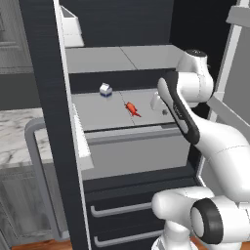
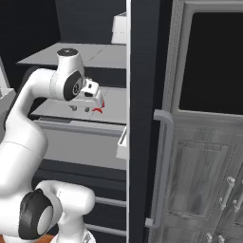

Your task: Take the fish out of the fridge, briefly rinse it in the sink, and place it on the tray next to the sink.

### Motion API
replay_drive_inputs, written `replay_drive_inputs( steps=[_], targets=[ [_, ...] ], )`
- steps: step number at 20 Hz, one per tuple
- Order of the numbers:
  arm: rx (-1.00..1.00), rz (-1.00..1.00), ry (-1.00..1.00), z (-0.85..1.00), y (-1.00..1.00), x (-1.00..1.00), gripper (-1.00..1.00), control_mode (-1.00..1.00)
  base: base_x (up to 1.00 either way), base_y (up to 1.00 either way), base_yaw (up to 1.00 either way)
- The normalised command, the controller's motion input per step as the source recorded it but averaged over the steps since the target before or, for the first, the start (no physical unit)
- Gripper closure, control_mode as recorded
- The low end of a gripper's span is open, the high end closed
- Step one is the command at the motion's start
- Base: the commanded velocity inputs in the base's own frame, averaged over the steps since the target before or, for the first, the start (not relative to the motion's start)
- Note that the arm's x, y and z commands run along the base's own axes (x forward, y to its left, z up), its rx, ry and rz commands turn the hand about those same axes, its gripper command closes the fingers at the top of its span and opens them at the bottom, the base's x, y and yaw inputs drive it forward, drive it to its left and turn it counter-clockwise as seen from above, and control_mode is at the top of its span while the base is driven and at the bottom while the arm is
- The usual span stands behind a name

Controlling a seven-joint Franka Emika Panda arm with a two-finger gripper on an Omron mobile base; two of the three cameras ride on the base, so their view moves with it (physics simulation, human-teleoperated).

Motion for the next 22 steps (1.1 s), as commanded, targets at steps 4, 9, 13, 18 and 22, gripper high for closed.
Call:
replay_drive_inputs(
  steps=[4, 9, 13, 18, 22],
  targets=[
    [0.01, 0.00, 0.00, 0.00, 0.02, -0.03, -1.00, -1.00, 0.00, 0.00, 0.00],
    [0.10, -0.02, -0.10, -0.03, 0.33, 0.02, -1.00, -1.00, 0.00, 0.00, 0.00],
    [0.04, 0.00, -0.22, -0.11, 0.41, 0.26, -1.00, -1.00, 0.00, 0.00, 0.00],
    [-0.02, 0.00, -0.09, -0.32, 0.10, 0.66, -1.00, -1.00, 0.00, 0.00, 0.00],
    [0.00, 0.00, -0.04, -0.21, 0.00, 0.80, -1.00, -1.00, 0.00, 0.00, 0.00]
  ],
)
